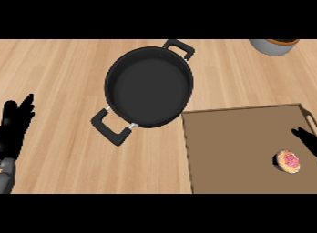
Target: Pick the cupcake from the tray and place it in the pot
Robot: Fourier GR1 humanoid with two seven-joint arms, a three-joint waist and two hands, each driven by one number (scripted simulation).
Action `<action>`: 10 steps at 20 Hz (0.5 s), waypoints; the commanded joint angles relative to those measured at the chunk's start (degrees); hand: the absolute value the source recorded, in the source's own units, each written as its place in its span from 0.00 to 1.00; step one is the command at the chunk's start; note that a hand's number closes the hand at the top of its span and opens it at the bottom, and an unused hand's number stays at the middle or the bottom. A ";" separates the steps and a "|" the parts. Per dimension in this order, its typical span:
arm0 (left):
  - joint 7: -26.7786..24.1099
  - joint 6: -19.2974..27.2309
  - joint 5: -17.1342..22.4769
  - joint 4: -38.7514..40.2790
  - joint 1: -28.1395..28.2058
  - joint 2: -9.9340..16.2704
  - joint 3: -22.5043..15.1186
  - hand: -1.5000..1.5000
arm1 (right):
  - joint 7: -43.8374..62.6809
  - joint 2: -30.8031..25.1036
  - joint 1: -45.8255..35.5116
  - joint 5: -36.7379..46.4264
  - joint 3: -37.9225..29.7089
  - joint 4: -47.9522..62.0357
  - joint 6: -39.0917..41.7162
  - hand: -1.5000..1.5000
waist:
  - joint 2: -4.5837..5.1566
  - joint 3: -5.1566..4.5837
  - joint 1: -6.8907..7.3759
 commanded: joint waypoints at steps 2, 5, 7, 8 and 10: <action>-2.99 -0.23 -2.56 0.31 2.04 -2.66 0.92 0.50 | -3.85 4.05 -1.22 5.41 -0.26 3.75 -0.02 0.00 | -0.03 -0.01 -0.06; 4.32 -0.12 -3.48 -7.42 3.07 -2.84 0.48 0.50 | -7.66 5.04 0.81 8.78 -0.20 4.94 -1.51 0.00 | -0.08 0.02 -0.09; -0.15 -0.65 -4.81 2.92 -2.70 -4.36 1.52 0.50 | -3.26 6.54 -4.25 8.83 -0.31 4.71 2.33 0.00 | 0.02 -0.02 -0.20; 3.21 -2.08 -3.72 -2.60 -1.25 -3.24 2.02 0.50 | -3.51 6.77 -6.70 9.34 -0.75 8.18 2.88 0.00 | 0.00 -0.01 0.05; 2.90 -1.84 -4.50 -0.52 -2.17 -3.19 2.59 0.50 | -3.74 9.01 -7.00 13.13 1.91 12.99 0.26 0.00 | 0.03 0.00 0.07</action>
